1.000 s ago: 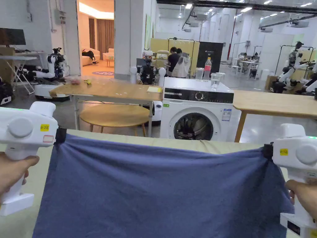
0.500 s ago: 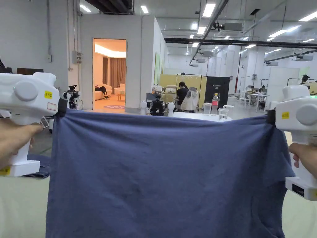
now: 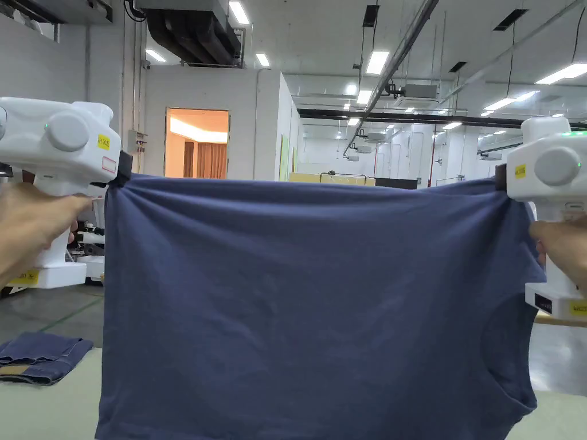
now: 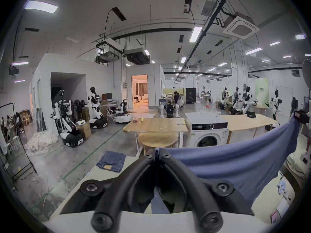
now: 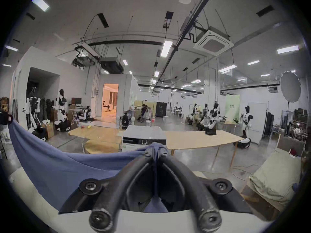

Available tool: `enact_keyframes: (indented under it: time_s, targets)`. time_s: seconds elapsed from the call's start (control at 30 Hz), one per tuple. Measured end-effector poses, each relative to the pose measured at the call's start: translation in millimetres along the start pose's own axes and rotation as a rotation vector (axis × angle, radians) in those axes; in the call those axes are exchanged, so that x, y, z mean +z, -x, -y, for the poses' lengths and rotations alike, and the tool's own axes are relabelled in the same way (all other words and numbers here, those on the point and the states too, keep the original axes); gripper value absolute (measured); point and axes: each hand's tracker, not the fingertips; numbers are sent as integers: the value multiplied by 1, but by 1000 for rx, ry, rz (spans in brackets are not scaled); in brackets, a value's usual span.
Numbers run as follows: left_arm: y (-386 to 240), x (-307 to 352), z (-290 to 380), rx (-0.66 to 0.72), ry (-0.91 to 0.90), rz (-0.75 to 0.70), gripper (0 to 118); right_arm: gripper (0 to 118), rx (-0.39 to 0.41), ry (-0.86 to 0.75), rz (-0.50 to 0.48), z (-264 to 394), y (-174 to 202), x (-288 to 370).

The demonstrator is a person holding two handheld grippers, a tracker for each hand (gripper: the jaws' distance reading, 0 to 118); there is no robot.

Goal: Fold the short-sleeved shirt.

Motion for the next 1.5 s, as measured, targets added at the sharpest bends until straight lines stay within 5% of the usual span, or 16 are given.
enact_keyframes:
  time_s: [0.27,0.63,1.2,1.5]
  targets:
    - [-8,3,23,-28,13,12,0,0,21,5,4,24,-6,10]
    - [0,28,185,-2,183,70,0,0,66,148,-28,169,-9,76]
    - [9,210,400,45,291,136,0,0,116,407,-103,370,-29,262]
    - [16,246,488,60,436,157,0,0,154,572,-108,461,-32,319]
